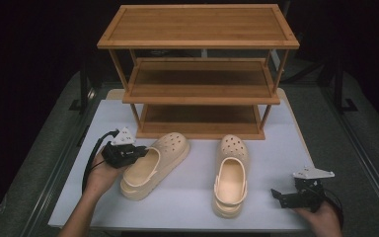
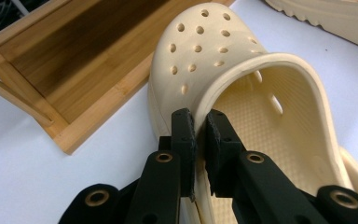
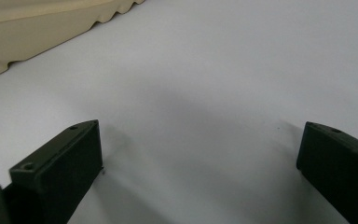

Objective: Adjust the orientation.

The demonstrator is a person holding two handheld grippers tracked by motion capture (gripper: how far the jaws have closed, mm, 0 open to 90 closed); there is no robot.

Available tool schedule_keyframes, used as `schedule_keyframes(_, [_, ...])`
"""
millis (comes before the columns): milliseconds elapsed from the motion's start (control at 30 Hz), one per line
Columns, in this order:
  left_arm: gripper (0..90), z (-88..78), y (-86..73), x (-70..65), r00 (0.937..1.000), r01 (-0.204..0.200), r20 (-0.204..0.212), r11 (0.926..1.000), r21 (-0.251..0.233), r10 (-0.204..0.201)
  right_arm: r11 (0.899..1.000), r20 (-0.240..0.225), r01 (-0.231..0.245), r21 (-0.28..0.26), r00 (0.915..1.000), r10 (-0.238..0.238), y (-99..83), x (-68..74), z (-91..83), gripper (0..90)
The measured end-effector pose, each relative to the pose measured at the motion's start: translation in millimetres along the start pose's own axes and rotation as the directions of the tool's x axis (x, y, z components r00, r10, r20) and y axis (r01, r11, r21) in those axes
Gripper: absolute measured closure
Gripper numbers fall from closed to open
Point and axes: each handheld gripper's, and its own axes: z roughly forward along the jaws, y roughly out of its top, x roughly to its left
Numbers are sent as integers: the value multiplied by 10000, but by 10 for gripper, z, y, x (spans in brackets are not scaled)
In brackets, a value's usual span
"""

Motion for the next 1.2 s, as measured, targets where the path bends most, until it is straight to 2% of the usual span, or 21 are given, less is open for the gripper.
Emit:
schedule_keyframes(233, [789,4,-25,18,9997,178,168,9997,-167,-175,10000,8,5,4,10000,-5,0,1,0,0])
schedule_keyframes(267, [764,5,-40,37,9981,407,469,9987,-301,-393,10000,3,1,2,10000,-1,1,1,1,0])
schedule_keyframes(300, [726,5,-40,37,9981,407,469,9987,-301,-393,10000,3,1,2,10000,-1,1,1,1,0])
schedule_keyframes(333, [681,-5,-50,48,9966,626,573,9971,-438,-600,10000,8,2,6,10000,-2,1,1,0,0])
schedule_keyframes(400, [627,-11,-51,52,9955,735,639,9959,-528,-701,10000,7,3,4,10000,-3,1,1,0,0])
schedule_keyframes(433, [627,-32,-53,65,9945,809,716,9948,-611,-765,10000,7,3,4,10000,-3,1,1,0,0])
schedule_keyframes(667, [472,-129,-98,134,9890,1199,965,9893,-828,-1118,10000,12,12,8,10000,-12,1,1,0,0])
schedule_keyframes(867, [313,-200,-165,164,9856,1438,1021,9861,-831,-1351,10000,16,8,13,10000,-8,1,2,0,0])
schedule_keyframes(1033, [180,-258,-232,176,9866,1446,879,9862,-809,-1374,10000,23,19,4,10000,-19,0,3,0,0])
schedule_keyframes(1200, [145,-349,-339,184,9864,1508,781,9850,-842,-1443,10000,29,23,14,10000,-23,1,4,0,0])
